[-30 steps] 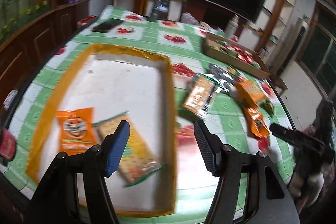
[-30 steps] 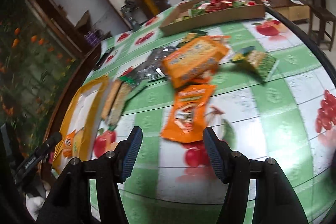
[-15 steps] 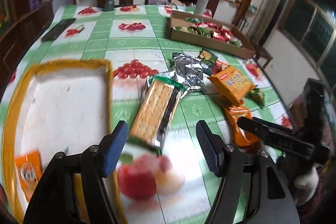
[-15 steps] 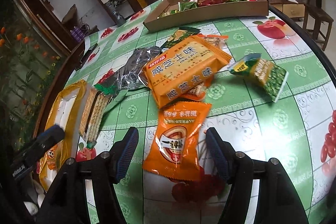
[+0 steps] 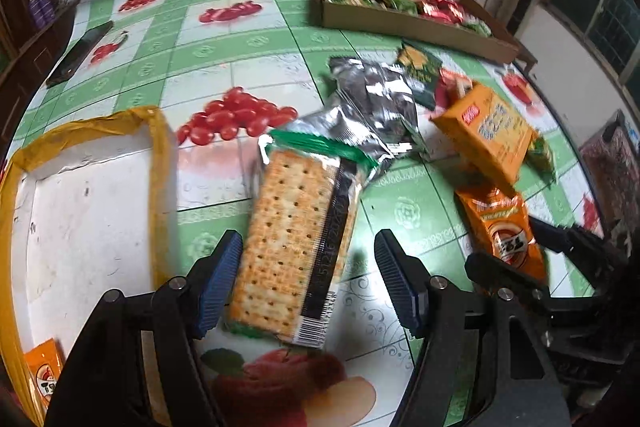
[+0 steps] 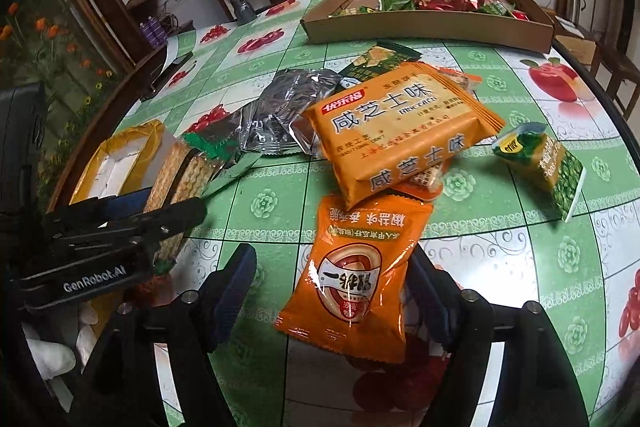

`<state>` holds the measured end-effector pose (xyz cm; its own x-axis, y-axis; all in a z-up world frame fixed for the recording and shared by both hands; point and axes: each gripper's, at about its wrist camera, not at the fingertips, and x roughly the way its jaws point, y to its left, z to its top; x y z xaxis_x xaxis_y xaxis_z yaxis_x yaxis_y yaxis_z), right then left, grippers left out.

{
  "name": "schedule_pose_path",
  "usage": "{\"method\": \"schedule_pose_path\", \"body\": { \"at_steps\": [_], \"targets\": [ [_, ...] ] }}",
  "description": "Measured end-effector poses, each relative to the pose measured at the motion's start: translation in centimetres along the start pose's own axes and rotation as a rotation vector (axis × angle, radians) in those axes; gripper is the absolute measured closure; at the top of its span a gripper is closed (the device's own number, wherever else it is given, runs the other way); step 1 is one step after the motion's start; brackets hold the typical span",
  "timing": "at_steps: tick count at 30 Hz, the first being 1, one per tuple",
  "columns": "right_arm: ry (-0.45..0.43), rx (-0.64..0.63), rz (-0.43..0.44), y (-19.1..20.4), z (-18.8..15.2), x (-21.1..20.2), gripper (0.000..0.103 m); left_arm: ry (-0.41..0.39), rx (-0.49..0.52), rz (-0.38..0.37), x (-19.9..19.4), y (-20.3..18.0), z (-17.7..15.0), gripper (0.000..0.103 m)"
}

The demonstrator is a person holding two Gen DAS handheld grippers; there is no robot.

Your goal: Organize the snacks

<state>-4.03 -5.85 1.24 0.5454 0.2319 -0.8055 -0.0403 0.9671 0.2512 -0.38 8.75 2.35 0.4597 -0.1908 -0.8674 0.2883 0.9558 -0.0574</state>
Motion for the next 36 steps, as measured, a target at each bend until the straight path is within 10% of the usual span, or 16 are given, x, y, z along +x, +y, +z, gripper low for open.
{"method": "schedule_pose_path", "body": {
  "at_steps": [13, 16, 25, 36],
  "targets": [
    [-0.023, -0.157, -0.122, 1.9, -0.7, 0.6, 0.024, -0.005, 0.006, 0.024, -0.5, -0.2, -0.9, 0.059],
    [-0.033, -0.196, -0.18, 2.3, -1.1, 0.6, 0.043, -0.012, -0.002, 0.012, -0.8, -0.3, -1.3, 0.059],
    [-0.043, -0.116, -0.06, 0.4, -1.6, -1.3, 0.067, -0.062, -0.053, -0.058, -3.6, -0.5, -2.8, 0.059],
    [-0.07, -0.062, 0.024, -0.4, -3.3, -4.3, 0.069, -0.109, -0.109, -0.106, -6.3, -0.3, -5.5, 0.059]
  ]
}}
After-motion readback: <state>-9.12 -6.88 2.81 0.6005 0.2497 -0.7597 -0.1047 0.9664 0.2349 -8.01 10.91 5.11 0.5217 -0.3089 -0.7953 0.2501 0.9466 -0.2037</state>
